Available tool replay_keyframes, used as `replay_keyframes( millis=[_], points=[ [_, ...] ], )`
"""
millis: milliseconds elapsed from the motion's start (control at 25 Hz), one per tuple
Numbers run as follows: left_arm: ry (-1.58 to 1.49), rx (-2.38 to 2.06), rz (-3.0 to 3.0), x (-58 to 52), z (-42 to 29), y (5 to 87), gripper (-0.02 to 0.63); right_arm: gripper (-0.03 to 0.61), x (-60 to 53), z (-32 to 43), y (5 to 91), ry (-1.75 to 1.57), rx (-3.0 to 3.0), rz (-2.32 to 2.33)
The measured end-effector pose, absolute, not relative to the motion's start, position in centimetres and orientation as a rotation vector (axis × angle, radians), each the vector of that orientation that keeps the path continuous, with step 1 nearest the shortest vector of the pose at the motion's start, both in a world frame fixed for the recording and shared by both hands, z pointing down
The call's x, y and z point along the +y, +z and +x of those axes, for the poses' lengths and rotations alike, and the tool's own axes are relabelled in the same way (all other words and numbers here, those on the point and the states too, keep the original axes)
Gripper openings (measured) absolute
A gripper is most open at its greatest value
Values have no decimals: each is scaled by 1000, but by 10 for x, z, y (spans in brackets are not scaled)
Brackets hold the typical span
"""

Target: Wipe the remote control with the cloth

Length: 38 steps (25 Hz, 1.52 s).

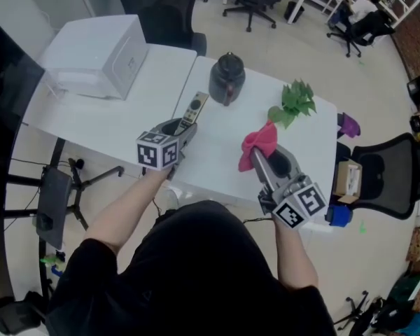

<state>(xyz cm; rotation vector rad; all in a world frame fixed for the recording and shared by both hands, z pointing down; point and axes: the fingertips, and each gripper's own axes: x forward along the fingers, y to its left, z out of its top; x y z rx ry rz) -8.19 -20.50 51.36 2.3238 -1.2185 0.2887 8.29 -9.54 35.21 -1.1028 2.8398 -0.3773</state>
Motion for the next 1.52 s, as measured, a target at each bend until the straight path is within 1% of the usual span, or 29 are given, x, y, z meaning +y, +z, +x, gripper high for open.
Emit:
replay_keyframes(
  millis=[120,360,520,680,880,1120,1160,1320,1520],
  points=[
    [455,-1365,2174,-234,-96,560,210,103,-83,82,369,-336,2913,-1208],
    [767,-1446,1925,-263,-110,649,210,103,-64,90,385,-389,2927,-1333],
    [896,-1509,1821,-273,-125,677,210,103,-52,98,387,-391,2924,-1390],
    [932,-1555,1809,-282,-129,686,210,103,-46,108,393,-434,2922,-1440],
    [942,-1484,1822,-276,-115,702,213,103,-44,111,396,-460,2918,-1445],
    [970,-1491,1819,-276,-119,709,218,103,-49,109,396,-464,2926,-1428],
    [966,-1492,1822,-277,-119,709,226,103,-50,110,396,-459,2921,-1428],
    [927,-1496,1853,-275,-117,701,313,104,-51,111,400,-474,2920,-1442],
    [839,-1521,1933,-260,-117,674,316,104,-69,120,428,-499,2929,-1561]
  ],
)
